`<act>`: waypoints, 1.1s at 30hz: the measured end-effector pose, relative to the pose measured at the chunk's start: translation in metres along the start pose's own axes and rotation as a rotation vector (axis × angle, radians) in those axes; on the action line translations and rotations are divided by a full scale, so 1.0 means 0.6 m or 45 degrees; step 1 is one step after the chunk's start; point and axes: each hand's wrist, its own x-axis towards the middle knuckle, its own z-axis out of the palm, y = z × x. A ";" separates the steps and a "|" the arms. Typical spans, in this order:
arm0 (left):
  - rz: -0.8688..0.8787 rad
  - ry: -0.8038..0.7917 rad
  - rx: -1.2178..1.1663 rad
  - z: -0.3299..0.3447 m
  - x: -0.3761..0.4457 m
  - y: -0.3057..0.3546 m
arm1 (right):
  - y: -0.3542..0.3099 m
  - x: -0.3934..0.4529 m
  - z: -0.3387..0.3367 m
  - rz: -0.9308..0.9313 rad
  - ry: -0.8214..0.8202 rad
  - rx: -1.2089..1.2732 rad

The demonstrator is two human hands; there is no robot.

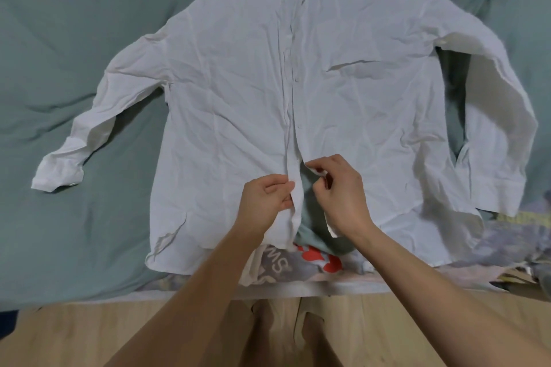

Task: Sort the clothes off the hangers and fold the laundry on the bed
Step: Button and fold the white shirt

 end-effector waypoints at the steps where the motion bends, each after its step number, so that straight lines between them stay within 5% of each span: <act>1: -0.030 -0.026 -0.020 0.000 0.002 -0.003 | -0.002 0.001 0.000 0.018 -0.027 0.021; 13: -0.059 -0.012 -0.204 0.036 -0.002 0.022 | -0.012 0.009 -0.023 0.444 -0.158 0.591; 23: 0.087 0.067 0.253 0.033 -0.007 0.036 | -0.018 0.046 -0.048 0.599 -0.296 0.522; 29: 0.047 0.174 0.305 0.030 -0.014 0.043 | -0.023 0.045 -0.050 0.545 -0.320 0.297; 33: 0.246 0.349 0.615 0.022 -0.027 0.058 | -0.033 0.041 -0.041 0.450 -0.277 0.175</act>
